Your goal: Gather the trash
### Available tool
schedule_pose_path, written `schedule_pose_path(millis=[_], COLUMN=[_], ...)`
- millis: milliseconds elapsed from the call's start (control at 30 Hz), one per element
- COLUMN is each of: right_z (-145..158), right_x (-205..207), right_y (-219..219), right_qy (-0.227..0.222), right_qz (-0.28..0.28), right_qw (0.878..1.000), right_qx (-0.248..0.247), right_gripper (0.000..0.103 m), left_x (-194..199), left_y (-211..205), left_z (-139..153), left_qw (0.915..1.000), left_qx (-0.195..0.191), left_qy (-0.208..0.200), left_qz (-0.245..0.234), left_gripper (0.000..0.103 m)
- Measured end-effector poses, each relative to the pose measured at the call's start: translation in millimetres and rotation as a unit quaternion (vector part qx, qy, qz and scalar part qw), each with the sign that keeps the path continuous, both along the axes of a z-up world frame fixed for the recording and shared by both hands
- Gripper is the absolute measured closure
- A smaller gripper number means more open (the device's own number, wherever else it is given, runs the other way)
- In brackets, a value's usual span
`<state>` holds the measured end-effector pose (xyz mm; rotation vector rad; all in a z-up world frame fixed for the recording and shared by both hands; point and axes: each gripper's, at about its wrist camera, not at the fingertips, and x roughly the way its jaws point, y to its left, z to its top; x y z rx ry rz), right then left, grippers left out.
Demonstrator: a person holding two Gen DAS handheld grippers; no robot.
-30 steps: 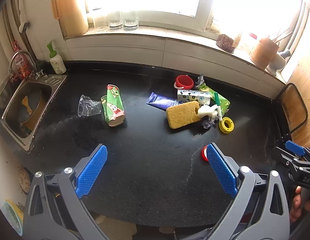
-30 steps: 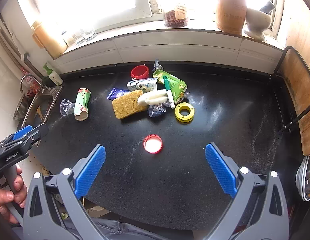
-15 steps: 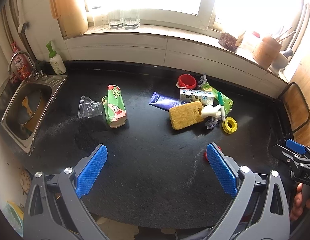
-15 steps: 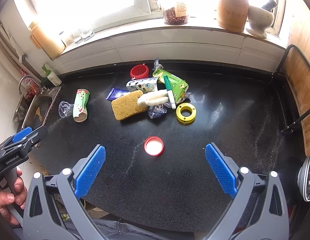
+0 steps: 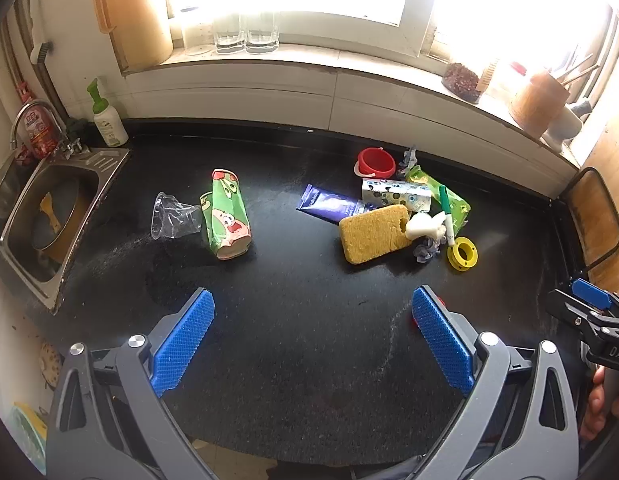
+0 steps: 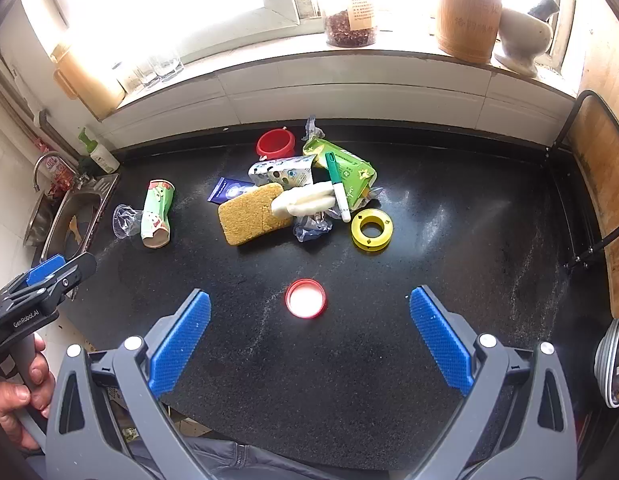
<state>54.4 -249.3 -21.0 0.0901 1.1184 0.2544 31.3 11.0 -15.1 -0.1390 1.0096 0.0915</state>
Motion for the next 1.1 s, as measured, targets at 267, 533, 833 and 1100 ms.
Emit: schedule_pose_path(millis=[267,533,833,1100], right_z=[-1,-12,-54,-103], right_x=[8,22,47,80], right_y=[-1,-1,-10,-19], right_qy=[0.003,0.011,0.032,0.067], right_qz=[-0.002,-0.001,-0.014,-0.035], right_qw=[1.0,1.0,0.999,0.997], right_qx=[-0.001,-0.004,-0.009,-0.022], right_gripper=[0.006,0.006,0.006,0.006], left_x=[10,22,53,116], left_y=[0,6,24,67], left_z=[-3,-16,-61,-130], left_qw=[1.0,1.0,0.9994,0.9985], left_qx=[-0.003,-0.005,0.035,0.004], left_qy=[0.003,0.005,-0.005,0.044], left_qz=[0.001,0.002,-0.004,0.032], left_gripper=[0.007,0.007,0.007,0.007])
